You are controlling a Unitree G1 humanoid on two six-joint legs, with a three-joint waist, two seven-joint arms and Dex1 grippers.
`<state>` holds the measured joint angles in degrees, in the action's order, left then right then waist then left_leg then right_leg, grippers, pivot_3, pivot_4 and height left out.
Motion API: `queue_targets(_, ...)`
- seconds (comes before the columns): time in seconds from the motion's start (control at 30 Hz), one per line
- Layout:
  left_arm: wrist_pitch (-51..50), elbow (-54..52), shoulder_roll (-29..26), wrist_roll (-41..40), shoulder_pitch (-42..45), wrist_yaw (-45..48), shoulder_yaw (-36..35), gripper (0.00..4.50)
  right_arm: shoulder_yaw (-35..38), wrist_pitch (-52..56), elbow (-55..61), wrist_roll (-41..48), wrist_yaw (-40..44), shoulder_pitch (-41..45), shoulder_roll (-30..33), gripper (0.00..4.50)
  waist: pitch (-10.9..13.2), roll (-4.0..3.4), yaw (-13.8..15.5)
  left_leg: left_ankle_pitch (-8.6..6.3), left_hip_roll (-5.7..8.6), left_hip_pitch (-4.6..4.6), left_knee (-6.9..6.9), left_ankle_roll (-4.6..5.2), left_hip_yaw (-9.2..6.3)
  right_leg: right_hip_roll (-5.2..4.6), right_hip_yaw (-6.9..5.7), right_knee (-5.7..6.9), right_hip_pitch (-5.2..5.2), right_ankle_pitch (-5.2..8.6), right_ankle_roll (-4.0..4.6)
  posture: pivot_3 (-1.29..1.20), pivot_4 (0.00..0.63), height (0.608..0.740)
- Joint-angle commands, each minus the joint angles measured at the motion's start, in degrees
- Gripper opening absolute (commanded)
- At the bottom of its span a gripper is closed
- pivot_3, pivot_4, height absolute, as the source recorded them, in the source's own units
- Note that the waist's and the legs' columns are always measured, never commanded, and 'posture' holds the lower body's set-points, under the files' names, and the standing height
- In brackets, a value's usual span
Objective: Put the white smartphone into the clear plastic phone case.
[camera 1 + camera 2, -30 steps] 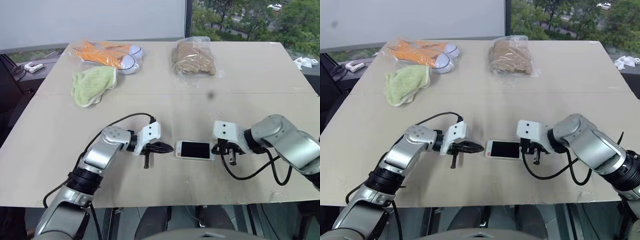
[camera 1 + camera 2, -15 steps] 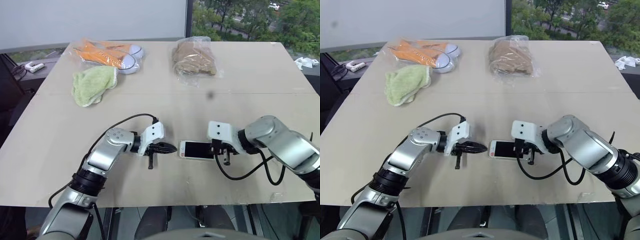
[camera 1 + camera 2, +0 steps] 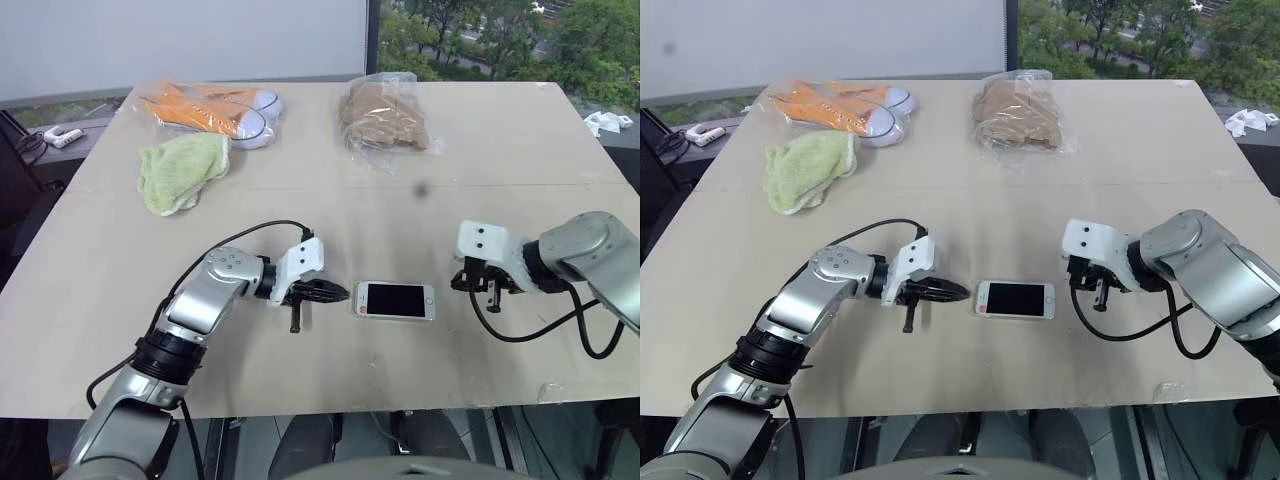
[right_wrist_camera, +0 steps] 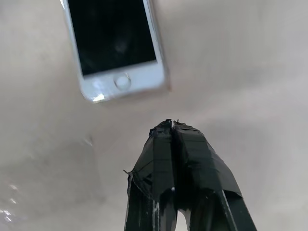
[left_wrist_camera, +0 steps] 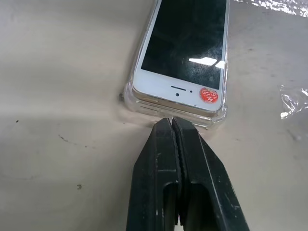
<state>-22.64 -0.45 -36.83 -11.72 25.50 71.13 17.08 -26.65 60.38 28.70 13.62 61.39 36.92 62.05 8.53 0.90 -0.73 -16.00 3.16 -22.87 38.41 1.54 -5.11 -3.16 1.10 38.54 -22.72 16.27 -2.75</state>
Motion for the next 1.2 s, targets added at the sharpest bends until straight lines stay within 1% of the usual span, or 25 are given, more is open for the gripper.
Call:
queue_targets(0.03, 0.70, -0.40, 0.09, 0.81, 1.32, -0.13, 0.45, 0.00, -3.65, -1.62, 1.13, -2.66, 1.06, 0.19, 0.48, 0.07, 0.00, 0.00, 0.04, 0.00, 0.00, 0.00, 0.00, 0.00, 0.00, 0.00, 0.00, 0.00, 0.00, 0.00, 0.00, 0.00, 0.150, 0.740)
queue_targets(0.33, -0.72, -2.66, 1.71, 0.60, 1.53, -0.92, 1.43, 0.00, -9.10, 0.20, 2.30, -4.82, 1.22, 4.03, -4.95, 0.07, 0.00, 0.00, 0.08, 0.00, 0.00, 0.00, 0.01, 0.00, 0.01, 0.00, 0.01, 0.00, -0.01, 0.00, 0.00, 0.00, 0.150, 0.740)
queue_targets(0.63, -1.38, -3.78, 5.57, -0.74, -0.26, -3.61, 1.22, 0.00, -14.87, 2.45, 2.96, -7.25, 1.06, 8.59, -10.11, 0.07, -0.01, 0.01, 0.07, 0.00, 0.00, 0.01, 0.04, 0.00, -0.01, 0.00, -0.01, 0.02, 0.01, 0.00, 0.00, 0.00, 0.150, 0.740)
queue_targets(0.87, -2.13, -4.75, 6.97, -0.59, -1.25, -4.22, 1.78, 0.00, -17.08, 4.13, 2.11, -7.89, 0.53, 10.75, -14.63, 0.07, -0.08, 0.07, -0.13, 0.01, 0.00, 0.13, 0.09, -0.01, 0.01, 0.00, 0.02, 0.21, 0.04, 0.00, 0.00, 0.00, 0.150, 0.740)
queue_targets(1.03, -2.35, -4.68, 7.18, -0.46, -1.18, -4.06, 1.66, 0.00, -16.75, 4.28, 1.50, -8.18, 0.78, 10.85, -14.40, 0.07, -0.10, 0.08, -0.15, 0.01, 0.00, 0.22, 0.10, -0.02, 0.00, 0.01, 0.03, 0.27, 0.04, 0.00, 0.00, 0.00, 0.150, 0.740)
queue_targets(1.2, -1.79, -4.19, 5.88, -0.42, -1.17, -3.46, 0.42, 0.00, -14.64, 4.14, 1.53, -8.24, 1.22, 8.95, -10.14, 0.07, -0.10, 0.08, 0.01, 0.01, 0.01, 0.22, 0.11, -0.02, 0.00, 0.00, 0.02, 0.27, 0.04, 0.00, 0.00, 0.00, 0.150, 0.740)
